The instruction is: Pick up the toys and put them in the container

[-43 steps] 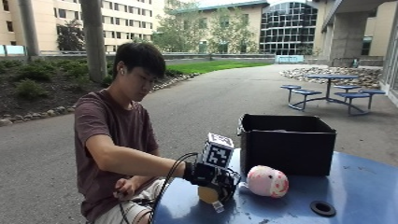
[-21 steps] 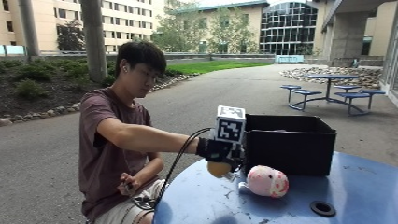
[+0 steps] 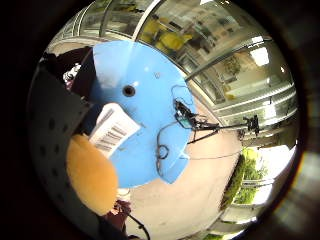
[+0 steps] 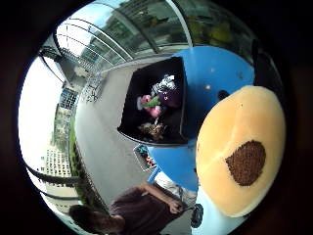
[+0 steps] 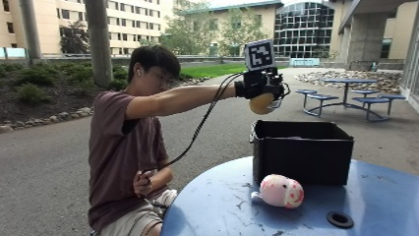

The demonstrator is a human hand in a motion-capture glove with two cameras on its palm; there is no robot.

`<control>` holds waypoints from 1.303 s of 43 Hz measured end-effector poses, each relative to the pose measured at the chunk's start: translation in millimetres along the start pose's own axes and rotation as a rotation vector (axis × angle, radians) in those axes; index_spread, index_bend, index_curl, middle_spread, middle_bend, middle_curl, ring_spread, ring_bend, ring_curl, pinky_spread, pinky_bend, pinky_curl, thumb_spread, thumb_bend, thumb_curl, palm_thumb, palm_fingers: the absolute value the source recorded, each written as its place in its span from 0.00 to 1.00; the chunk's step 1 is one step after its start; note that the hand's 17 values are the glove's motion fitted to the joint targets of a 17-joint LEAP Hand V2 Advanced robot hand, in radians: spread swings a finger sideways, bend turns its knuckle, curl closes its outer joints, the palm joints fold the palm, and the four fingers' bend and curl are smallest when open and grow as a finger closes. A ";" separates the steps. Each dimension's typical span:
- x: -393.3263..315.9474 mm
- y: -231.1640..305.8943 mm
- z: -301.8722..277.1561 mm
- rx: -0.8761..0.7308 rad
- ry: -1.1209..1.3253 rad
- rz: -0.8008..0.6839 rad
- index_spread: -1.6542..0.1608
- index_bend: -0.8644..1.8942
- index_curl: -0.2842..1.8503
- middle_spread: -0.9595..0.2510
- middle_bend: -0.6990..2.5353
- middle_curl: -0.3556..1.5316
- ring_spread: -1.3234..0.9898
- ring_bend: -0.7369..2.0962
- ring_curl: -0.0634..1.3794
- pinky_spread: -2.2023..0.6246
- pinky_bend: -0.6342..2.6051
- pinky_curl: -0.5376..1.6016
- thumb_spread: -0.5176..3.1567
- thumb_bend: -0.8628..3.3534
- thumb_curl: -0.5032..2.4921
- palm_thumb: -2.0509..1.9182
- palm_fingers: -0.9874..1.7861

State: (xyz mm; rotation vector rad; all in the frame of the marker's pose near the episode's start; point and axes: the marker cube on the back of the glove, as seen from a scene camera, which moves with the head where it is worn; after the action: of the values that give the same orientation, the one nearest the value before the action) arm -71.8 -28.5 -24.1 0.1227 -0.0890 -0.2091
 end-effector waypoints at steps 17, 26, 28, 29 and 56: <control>-166.2 -39.6 39.0 0.036 -0.059 -0.164 0.70 0.67 0.58 0.54 0.60 0.66 0.38 0.74 0.58 0.67 0.56 0.51 0.20 0.22 0.57 0.69 0.59; -199.7 -41.2 66.8 0.063 -0.155 -0.316 0.69 0.67 0.61 0.53 0.60 0.67 0.38 0.74 0.59 0.67 0.57 0.51 0.19 0.21 0.58 0.69 0.58; -201.4 -40.9 74.5 0.057 -0.157 -0.318 0.69 0.67 0.62 0.53 0.60 0.67 0.38 0.74 0.59 0.67 0.57 0.51 0.19 0.21 0.58 0.70 0.57; -202.9 -40.7 78.1 0.038 -0.157 -0.316 0.68 0.66 0.62 0.53 0.60 0.67 0.39 0.74 0.59 0.67 0.57 0.51 0.19 0.21 0.58 0.70 0.56; -83.3 -31.7 49.5 -0.251 -0.143 -0.194 0.77 0.35 0.34 0.78 0.25 0.42 0.56 0.37 0.34 0.79 0.52 0.44 0.47 0.20 0.41 0.56 0.25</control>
State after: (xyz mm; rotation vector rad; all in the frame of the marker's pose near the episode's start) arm -164.2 -47.1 14.5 -0.1348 -0.1921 -0.4205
